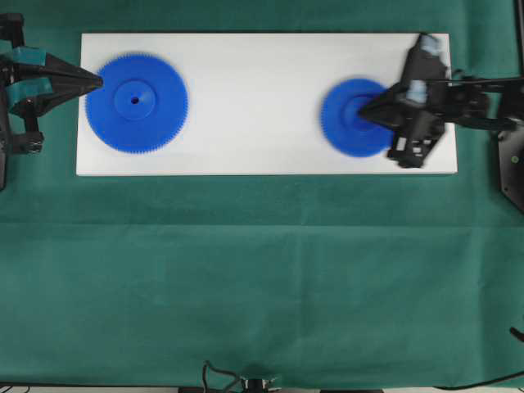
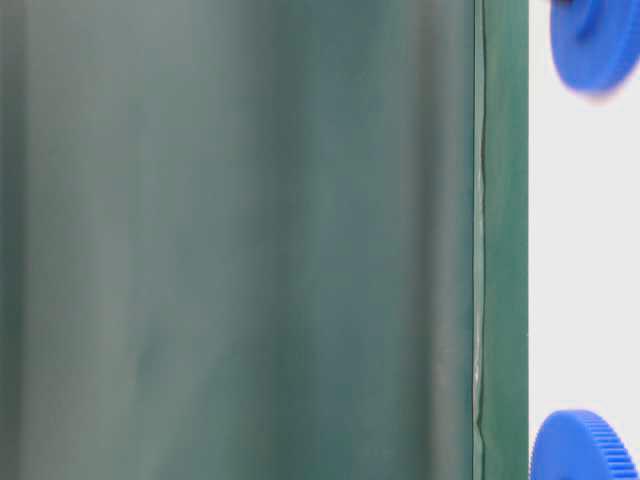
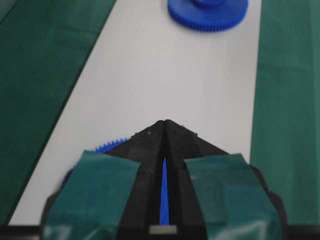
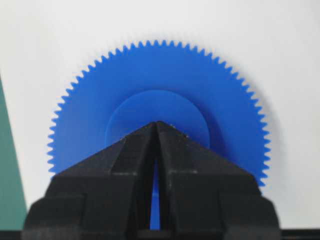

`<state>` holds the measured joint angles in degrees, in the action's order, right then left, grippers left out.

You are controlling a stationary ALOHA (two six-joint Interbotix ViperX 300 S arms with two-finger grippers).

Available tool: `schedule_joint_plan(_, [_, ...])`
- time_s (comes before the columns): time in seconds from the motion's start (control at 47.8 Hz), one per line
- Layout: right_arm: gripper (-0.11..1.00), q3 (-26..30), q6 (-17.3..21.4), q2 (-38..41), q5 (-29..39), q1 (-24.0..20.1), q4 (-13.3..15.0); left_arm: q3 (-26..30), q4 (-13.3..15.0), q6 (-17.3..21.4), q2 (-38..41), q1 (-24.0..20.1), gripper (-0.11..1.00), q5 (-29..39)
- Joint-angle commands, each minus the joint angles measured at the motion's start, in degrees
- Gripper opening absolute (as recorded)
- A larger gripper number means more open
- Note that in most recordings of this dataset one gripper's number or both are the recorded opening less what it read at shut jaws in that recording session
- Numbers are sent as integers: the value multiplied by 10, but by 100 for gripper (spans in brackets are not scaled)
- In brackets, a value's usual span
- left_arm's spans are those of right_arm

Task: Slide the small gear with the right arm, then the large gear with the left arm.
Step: 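Slide the small blue gear left with the right gripper toward the large gear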

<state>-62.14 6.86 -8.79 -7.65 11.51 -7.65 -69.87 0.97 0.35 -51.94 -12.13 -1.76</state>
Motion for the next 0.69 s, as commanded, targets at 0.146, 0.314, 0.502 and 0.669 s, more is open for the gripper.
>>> schedule_joint_plan(0.146, [53, 140, -8, 108, -2, -4, 47, 7, 1, 1, 4, -2, 0, -4])
schedule_joint_plan(0.314, [53, 252, -11, 186, 13, -4, 83, 7, 1, 1, 8, -2, 0, -4])
schedule_joint_plan(0.502, [53, 365, -12, 255, 49, -11, 109, 7, 1, 1, 17, -2, 0, -4])
schedule_joint_plan(0.669, [53, 431, -12, 291, 83, -26, 130, 8, 1, 1, 23, -2, 0, -6])
